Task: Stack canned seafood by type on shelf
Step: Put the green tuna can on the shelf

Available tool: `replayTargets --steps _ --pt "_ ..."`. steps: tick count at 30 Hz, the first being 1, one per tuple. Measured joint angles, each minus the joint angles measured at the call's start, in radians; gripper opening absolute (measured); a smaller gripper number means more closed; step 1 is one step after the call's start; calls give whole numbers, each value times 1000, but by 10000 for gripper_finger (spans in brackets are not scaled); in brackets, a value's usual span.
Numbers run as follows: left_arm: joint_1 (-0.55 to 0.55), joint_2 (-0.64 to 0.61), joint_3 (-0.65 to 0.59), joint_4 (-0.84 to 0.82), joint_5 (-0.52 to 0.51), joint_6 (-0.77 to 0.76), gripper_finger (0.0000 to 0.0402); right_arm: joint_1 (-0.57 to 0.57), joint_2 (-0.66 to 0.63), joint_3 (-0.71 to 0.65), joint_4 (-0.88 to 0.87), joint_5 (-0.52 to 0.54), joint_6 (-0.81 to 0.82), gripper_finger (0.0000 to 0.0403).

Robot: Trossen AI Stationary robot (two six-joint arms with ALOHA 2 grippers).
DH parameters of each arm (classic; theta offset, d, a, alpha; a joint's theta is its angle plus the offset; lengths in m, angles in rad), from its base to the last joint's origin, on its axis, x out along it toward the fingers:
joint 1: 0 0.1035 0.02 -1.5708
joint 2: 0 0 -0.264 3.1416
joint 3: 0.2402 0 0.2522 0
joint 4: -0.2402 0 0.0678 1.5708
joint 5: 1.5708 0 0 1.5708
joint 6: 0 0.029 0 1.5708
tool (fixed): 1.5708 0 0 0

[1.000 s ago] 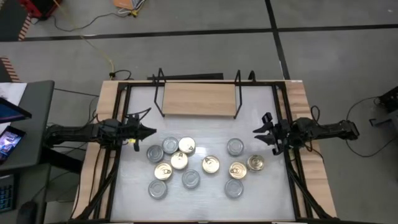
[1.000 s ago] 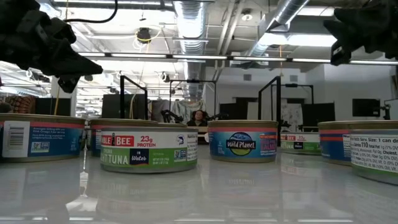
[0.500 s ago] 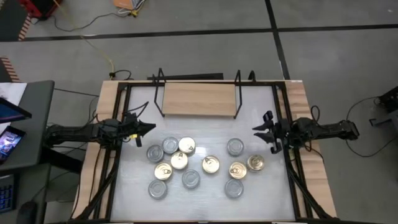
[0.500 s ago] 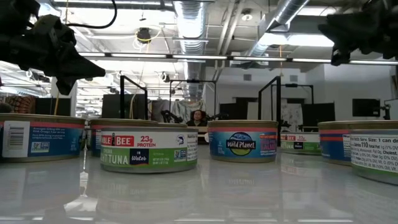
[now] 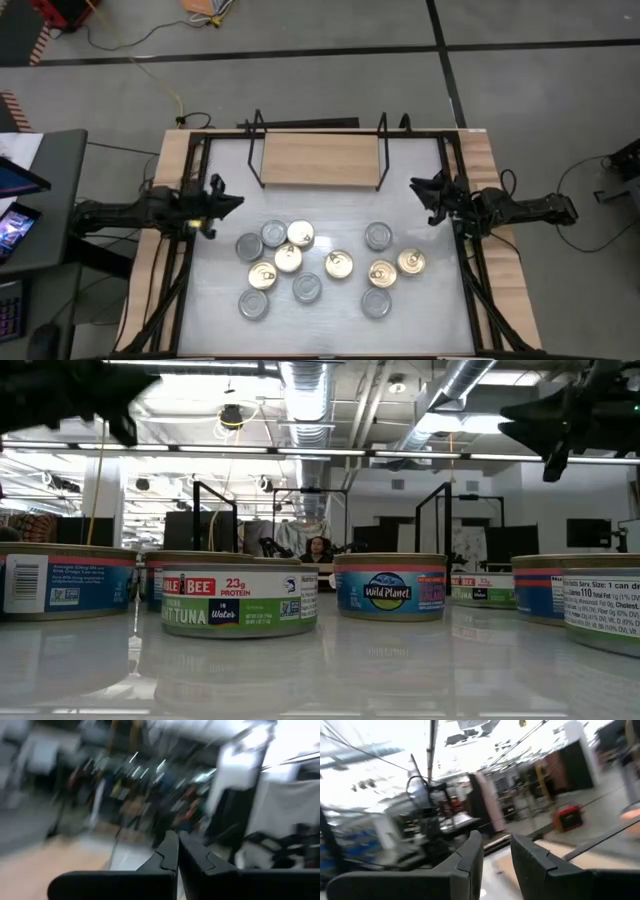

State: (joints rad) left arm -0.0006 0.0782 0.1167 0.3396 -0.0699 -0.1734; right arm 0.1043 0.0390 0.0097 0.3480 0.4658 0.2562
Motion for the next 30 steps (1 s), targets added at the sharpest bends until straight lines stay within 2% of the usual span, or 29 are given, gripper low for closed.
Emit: replayTargets --steps 2,5,11,15,18,23,30 --pt "0 1 0 83 47 69 0 0 7 0 19 -65 11 127" --pt "0 27 0 135 51 153 0 0 40 13 17 -150 9 127" --pt "0 168 0 211 -74 206 0 0 204 98 -4 -160 27 127" --pt "0 290 4 299 -92 191 0 0 385 205 -31 -160 24 127" --pt "0 377 44 296 -92 182 0 0 531 310 -125 -158 16 127" --pt "0 517 138 209 -94 145 6 0 728 489 -382 -164 23 128" --pt "-20 717 263 92 -100 139 69 0 953 647 -668 -207 66 153"
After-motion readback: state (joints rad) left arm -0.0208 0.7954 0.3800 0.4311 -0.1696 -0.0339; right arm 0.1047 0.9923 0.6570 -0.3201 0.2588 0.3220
